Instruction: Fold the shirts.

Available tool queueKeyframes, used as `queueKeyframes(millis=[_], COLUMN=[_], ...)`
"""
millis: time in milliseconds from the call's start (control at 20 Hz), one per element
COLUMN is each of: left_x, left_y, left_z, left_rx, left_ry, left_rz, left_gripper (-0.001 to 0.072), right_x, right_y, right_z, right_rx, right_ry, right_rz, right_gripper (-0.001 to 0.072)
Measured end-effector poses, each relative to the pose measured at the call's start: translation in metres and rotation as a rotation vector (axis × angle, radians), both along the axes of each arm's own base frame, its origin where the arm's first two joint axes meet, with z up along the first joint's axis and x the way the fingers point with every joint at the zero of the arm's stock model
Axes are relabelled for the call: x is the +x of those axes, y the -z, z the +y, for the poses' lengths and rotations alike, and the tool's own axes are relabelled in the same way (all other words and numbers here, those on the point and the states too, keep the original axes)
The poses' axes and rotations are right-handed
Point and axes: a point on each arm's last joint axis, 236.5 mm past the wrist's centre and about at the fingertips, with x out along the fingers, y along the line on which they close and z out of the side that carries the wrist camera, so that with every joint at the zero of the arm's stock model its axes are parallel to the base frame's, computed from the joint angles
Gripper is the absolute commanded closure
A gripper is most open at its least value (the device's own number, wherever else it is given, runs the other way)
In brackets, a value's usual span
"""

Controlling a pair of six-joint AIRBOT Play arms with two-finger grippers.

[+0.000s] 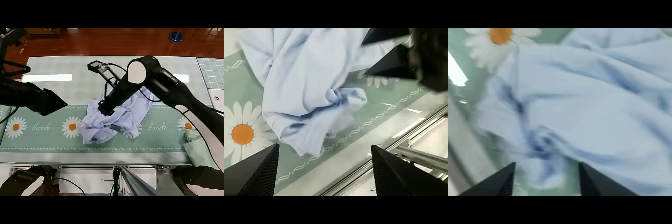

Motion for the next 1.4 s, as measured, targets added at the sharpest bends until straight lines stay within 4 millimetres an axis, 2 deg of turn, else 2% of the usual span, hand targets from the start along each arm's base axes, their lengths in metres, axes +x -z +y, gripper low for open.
queueKeyframes(millis=[50, 150, 250, 350, 400, 500, 550, 600, 750, 850, 1050, 1250, 1300, 1350, 1400], left_x=[0.001, 0.004, 0.008, 0.009, 0.007, 0.001, -0.005, -0.012, -0.028, -0.036, -0.050, -0.047, -0.045, -0.044, -0.040], left_y=[0.003, 0.006, 0.014, 0.030, 0.042, 0.076, 0.096, 0.113, 0.159, 0.180, 0.212, 0.233, 0.238, 0.244, 0.249], left_z=[0.001, 0.003, 0.003, 0.004, 0.005, 0.011, 0.015, 0.016, 0.010, 0.001, -0.009, -0.018, -0.022, -0.027, -0.032], left_rx=[0.009, 0.017, 0.026, 0.041, 0.052, 0.091, 0.108, 0.116, 0.083, 0.036, -0.014, -0.046, -0.054, -0.062, -0.075], left_ry=[0.000, 0.002, 0.001, 0.009, 0.014, 0.019, 0.021, 0.021, 0.005, -0.017, -0.053, -0.093, -0.102, -0.111, -0.125], left_rz=[-0.002, -0.008, 0.004, 0.039, 0.065, 0.136, 0.180, 0.219, 0.311, 0.358, 0.459, 0.510, 0.522, 0.533, 0.542], left_gripper=[0.0025, 0.0022, -0.0013, -0.0013, -0.0013, -0.0013, -0.0013, -0.0013, -0.0013, -0.0013, -0.0013, -0.0013, 0.0103, 0.0496, 0.0673], right_x=[0.019, 0.062, 0.095, 0.113, 0.116, 0.116, 0.114, 0.112, 0.113, 0.119, 0.139, 0.152, 0.153, 0.155, 0.157], right_y=[-0.012, -0.042, -0.069, -0.085, -0.084, -0.075, -0.064, -0.054, -0.020, 0.001, 0.033, 0.067, 0.075, 0.082, 0.088], right_z=[-0.023, -0.088, -0.170, -0.250, -0.288, -0.346, -0.370, -0.384, -0.406, -0.406, -0.393, -0.372, -0.365, -0.358, -0.351], right_rx=[-0.026, -0.060, -0.082, -0.079, -0.081, -0.070, -0.067, -0.053, -0.008, 0.042, 0.168, 0.252, 0.260, 0.267, 0.268], right_ry=[0.040, 0.179, 0.371, 0.573, 0.664, 0.816, 0.878, 0.919, 0.981, 0.988, 0.996, 0.980, 0.968, 0.955, 0.944], right_rz=[-0.062, -0.169, -0.231, -0.248, -0.232, -0.191, -0.156, -0.126, -0.046, 0.008, 0.096, 0.190, 0.213, 0.229, 0.241], right_gripper=[0.0154, 0.0154, 0.0154, 0.0154, 0.0154, 0.0154, 0.0154, 0.0154, 0.0154, 0.0154, 0.0153, 0.0154, 0.0154, 0.0154, 0.0154])
